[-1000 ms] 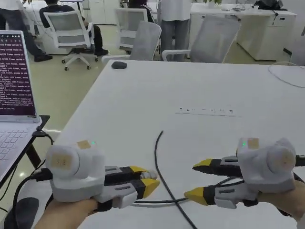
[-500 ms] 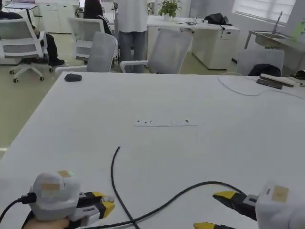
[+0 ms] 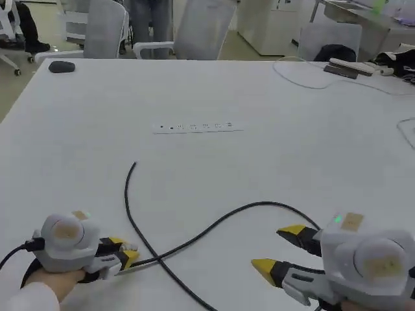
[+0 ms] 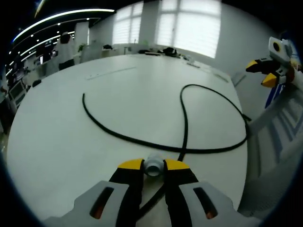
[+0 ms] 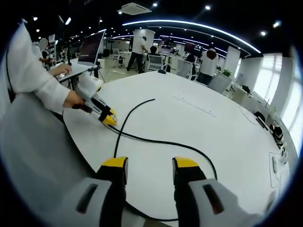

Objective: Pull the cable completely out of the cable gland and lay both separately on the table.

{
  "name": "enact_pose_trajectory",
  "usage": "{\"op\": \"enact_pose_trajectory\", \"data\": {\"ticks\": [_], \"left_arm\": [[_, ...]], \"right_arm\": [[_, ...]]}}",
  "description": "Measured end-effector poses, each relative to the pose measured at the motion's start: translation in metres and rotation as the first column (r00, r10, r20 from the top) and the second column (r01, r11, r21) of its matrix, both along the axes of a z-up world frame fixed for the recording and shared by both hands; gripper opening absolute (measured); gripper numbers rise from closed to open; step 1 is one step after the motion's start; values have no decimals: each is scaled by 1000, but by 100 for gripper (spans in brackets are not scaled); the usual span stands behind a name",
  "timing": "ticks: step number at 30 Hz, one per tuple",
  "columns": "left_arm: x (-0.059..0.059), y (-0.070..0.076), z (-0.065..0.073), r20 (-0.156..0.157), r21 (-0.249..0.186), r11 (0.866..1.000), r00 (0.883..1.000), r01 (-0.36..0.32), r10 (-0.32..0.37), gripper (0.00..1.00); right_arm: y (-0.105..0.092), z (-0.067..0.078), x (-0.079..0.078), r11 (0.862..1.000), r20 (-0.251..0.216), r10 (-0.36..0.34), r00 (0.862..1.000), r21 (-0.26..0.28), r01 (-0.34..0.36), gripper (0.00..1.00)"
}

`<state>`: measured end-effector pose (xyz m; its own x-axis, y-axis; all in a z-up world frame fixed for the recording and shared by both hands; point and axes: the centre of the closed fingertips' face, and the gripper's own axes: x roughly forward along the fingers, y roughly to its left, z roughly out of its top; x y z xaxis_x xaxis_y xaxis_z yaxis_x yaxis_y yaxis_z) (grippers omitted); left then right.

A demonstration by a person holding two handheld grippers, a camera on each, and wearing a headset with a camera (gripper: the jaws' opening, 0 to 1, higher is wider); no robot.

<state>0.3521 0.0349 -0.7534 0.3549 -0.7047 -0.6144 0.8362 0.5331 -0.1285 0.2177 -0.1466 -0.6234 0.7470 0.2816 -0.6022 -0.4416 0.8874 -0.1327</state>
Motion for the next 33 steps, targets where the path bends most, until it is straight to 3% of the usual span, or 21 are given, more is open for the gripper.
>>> {"op": "enact_pose_trajectory", "data": {"ticks": [1,6,13,15,16,17,18,19,20,21,23,25,27,30,31,33], "left_arm": [[-1,0,-1,-15,-12,1000,1000,-20,20,17],[-3,0,-2,-25,-28,999,999,-46,45,17],[-9,6,18,0,-9,1000,1000,-23,23,21],[-12,9,35,-12,-37,999,999,-40,39,22],[-11,10,55,-27,-102,991,996,-85,83,24],[-11,10,71,-20,-144,984,995,-102,100,26],[-14,13,95,-17,-189,976,994,-110,108,27],[-16,15,108,-26,-225,968,994,-111,108,28],[-25,16,131,-49,-275,956,994,-106,96,30],[-32,19,142,-54,-279,955,995,-98,87,35],[-49,30,163,-33,-252,964,997,-81,75,45],[-65,40,182,61,-213,976,997,-34,48,53],[-77,52,192,91,-180,982,993,-54,71,58],[-91,68,196,82,-172,979,989,-106,122,65],[-95,77,193,62,-164,975,985,-152,163,66],[-102,82,191,42,-175,969,982,-175,184,68]], "right_arm": [[0,-1,-1,1000,3,7,1000,-12,-7,38],[2,-1,-2,999,4,30,1000,-39,-29,38],[1,-4,-3,999,-7,25,1000,-28,-25,39],[1,-8,-3,999,-28,16,999,-28,-17,39],[-3,-14,-5,999,-58,6,998,-48,-9,40],[-3,-13,-5,999,-53,9,999,-49,-11,40],[-4,-13,-5,999,-52,2,999,-43,-5,41],[-4,-13,-5,999,-53,-2,999,-34,0,41],[-3,-13,-5,1000,-55,-2,998,-26,1,41],[-3,-13,-5,1000,-59,-3,998,-17,2,42],[-2,-13,-6,1000,-61,-4,998,-14,3,42],[0,-12,-5,1000,-56,2,998,-1,-2,43],[3,-13,-6,1000,-67,11,998,18,-9,45],[4,-15,-7,1000,-77,15,997,23,-13,46],[4,-15,-7,1000,-78,15,997,24,-13,47],[6,-15,-8,999,-87,24,996,35,-21,46]]}}
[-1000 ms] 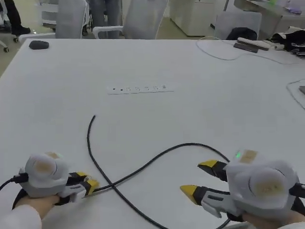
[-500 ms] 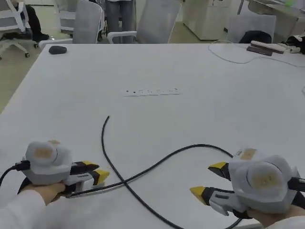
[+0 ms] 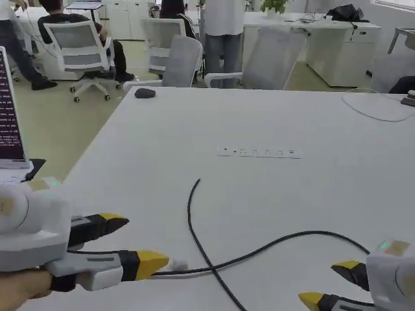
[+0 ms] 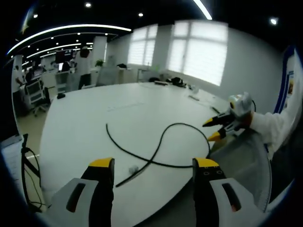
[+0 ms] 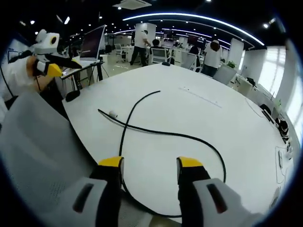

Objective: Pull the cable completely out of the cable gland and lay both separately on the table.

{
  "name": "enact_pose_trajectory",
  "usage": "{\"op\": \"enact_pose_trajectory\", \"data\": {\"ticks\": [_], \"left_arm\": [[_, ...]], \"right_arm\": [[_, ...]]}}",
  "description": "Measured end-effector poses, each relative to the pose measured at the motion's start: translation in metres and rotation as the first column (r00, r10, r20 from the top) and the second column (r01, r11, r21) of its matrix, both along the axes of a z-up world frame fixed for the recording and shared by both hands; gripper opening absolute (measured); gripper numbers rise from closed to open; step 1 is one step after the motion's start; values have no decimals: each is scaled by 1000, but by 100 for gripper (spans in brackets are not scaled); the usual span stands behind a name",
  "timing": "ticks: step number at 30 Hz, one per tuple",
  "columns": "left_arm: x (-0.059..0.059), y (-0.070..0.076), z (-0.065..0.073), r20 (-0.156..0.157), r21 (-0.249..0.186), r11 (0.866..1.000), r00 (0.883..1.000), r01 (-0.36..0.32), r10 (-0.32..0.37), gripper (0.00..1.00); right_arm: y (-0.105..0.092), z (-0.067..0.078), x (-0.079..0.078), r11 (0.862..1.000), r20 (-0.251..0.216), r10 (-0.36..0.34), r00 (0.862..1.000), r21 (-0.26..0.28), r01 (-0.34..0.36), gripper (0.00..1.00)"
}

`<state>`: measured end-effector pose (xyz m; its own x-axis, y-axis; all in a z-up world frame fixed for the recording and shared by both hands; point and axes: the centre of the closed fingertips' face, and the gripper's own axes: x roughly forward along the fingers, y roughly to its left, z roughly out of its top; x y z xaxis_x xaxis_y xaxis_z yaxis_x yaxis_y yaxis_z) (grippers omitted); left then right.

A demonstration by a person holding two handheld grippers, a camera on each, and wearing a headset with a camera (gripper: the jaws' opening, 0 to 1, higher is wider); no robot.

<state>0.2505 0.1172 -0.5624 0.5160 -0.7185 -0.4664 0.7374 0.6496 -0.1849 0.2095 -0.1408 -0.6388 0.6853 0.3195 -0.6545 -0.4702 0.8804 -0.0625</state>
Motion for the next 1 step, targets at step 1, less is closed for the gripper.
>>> {"op": "enact_pose_trajectory", "data": {"ticks": [1], "left_arm": [[-2,3,-1,-10,-26,999,999,-35,34,68]], "right_arm": [[0,-1,-1,1000,-11,-3,1000,1,3,46]]}}
